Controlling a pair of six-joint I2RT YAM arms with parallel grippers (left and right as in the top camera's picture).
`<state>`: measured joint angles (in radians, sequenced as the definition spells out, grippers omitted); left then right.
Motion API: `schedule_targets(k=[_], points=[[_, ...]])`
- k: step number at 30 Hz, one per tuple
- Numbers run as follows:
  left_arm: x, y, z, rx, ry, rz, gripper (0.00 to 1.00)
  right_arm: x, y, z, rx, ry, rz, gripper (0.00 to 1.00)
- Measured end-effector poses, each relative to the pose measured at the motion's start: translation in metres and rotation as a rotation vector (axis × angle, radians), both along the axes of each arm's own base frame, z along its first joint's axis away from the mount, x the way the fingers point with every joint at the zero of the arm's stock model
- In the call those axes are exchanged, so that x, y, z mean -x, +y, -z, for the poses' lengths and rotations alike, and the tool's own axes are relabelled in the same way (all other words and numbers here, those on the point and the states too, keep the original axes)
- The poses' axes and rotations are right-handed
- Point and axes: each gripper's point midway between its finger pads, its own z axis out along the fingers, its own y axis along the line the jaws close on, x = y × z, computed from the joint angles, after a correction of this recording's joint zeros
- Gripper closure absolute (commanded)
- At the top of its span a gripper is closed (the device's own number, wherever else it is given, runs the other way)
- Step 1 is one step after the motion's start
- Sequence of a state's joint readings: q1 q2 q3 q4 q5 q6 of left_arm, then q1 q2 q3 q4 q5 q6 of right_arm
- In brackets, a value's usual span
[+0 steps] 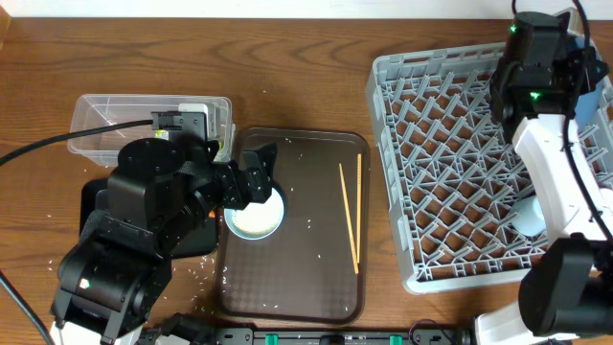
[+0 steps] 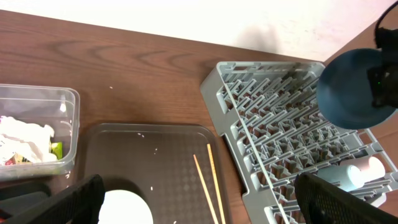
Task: Sort waste into correct bins and load items into the dishwasher rack
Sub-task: 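Carry the blue plate with the right gripper and stand it in the rack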
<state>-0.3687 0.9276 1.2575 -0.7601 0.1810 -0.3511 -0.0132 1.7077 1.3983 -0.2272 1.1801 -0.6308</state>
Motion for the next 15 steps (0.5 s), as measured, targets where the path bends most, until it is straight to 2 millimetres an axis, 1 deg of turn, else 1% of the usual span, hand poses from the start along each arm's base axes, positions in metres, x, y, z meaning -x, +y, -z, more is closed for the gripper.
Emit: schedule_targets(k=[4, 8, 11, 15], points=[[0.000, 0.000, 0.000, 0.000, 0.000, 0.000, 0.02, -0.005, 0.001, 0.009, 0.001, 0.040, -0.016, 0.98], [0.000, 0.000, 0.000, 0.000, 0.000, 0.000, 0.02, -0.013, 0.002, 0.024, -0.004, 0.084, -0.031, 0.96], [0.000, 0.000, 0.000, 0.000, 0.000, 0.000, 0.02, -0.016, 0.002, 0.033, -0.006, 0.108, -0.036, 0.91], [0.000, 0.000, 0.000, 0.000, 0.000, 0.000, 0.02, -0.018, 0.003, 0.038, -0.007, 0.125, -0.043, 0.84]])
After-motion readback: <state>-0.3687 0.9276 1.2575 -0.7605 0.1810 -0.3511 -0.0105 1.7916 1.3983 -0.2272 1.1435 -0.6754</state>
